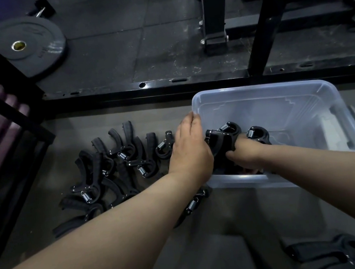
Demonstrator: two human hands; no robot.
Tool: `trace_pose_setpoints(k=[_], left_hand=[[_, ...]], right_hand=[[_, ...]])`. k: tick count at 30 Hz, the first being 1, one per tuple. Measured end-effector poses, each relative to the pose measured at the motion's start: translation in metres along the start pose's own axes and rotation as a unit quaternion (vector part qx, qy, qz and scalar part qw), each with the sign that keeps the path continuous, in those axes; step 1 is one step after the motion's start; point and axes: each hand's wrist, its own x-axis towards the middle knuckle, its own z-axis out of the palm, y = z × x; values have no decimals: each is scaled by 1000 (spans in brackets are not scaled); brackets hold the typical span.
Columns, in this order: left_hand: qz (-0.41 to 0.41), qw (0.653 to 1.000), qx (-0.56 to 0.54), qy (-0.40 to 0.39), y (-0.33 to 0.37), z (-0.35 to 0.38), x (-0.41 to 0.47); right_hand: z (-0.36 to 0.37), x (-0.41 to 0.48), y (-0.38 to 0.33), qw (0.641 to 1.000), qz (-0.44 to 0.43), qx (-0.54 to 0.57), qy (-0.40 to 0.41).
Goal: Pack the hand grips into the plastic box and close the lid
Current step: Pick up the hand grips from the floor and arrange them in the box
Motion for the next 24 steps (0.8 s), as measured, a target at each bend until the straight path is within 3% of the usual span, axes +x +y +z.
trace_pose_setpoints(k=[14, 17, 19, 21, 24], left_hand=[[8, 1000, -8, 1, -1, 0, -1], [6, 1000, -17, -1, -2, -2, -2], [7, 999, -38, -10, -6, -4, -2], [6, 997, -72, -21, -11, -7, -2], [-22, 993, -111, -20, -19, -7, -1]], right_hand=[[6, 4, 0, 996, 4, -89, -14], [2, 1, -2, 990, -10, -140, 18], [-5, -7, -9, 984, -4, -155, 86], [-13, -13, -16, 979, -33, -120, 162], [-15, -20, -32, 969, -161, 27, 184]])
